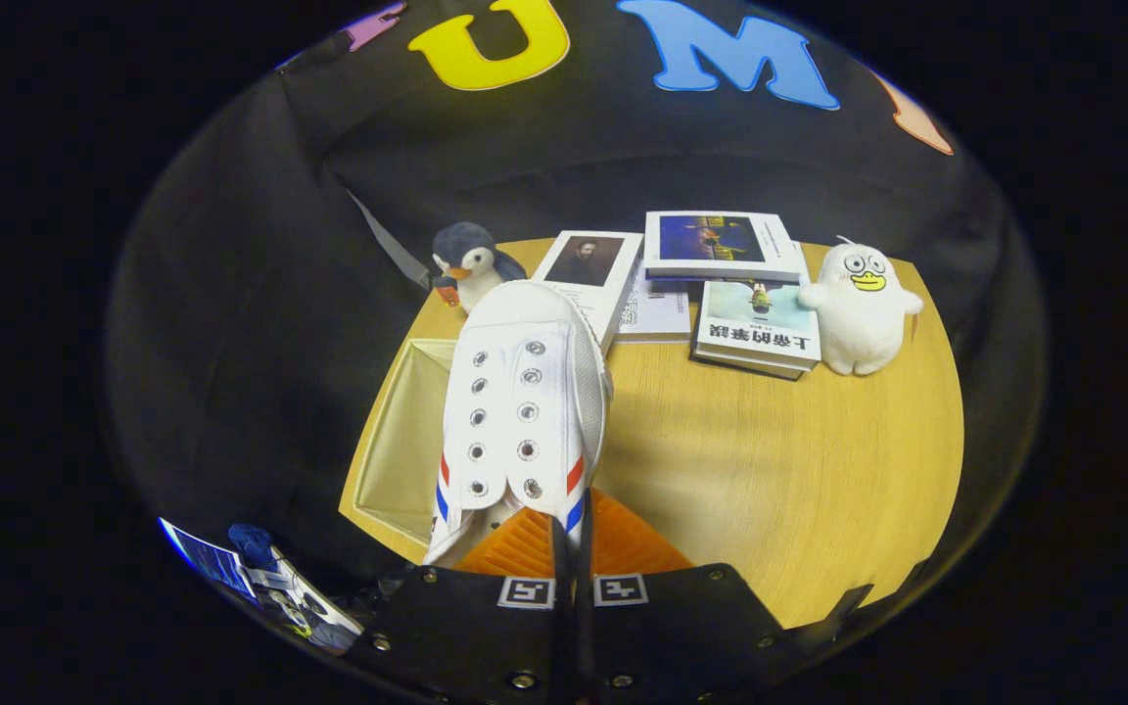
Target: Open the storage box then place both shoes into the box .Put the left shoe in first, then the right shoe, with the right side of both shoes facing outward in a uniform manner.
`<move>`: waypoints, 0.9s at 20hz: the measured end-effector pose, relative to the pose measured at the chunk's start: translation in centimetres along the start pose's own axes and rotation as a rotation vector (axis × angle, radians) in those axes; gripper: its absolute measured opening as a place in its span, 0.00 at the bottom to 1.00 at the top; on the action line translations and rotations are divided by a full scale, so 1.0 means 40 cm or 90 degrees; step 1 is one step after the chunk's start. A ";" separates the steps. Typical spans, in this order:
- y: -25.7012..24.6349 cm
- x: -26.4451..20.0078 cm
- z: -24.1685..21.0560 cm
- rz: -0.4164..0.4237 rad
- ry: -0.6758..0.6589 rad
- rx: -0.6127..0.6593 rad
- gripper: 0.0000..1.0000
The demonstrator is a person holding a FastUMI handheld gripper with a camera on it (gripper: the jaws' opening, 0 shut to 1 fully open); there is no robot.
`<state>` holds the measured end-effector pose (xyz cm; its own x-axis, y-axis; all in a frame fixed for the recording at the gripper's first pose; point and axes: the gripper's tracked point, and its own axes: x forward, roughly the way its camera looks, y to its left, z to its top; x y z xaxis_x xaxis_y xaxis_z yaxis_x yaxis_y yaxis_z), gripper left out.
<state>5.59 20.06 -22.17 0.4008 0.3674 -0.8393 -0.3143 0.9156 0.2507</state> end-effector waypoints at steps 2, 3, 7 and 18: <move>0.052 0.004 0.025 0.003 0.001 -0.015 0.00; 0.072 0.010 0.030 0.005 0.003 -0.022 0.00; 0.151 0.042 0.046 0.019 0.014 -0.047 0.00; 0.293 0.149 0.044 0.030 0.061 -0.102 0.00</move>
<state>5.78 33.27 -23.38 0.3006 0.3847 -0.8727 -0.4665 0.8574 0.2173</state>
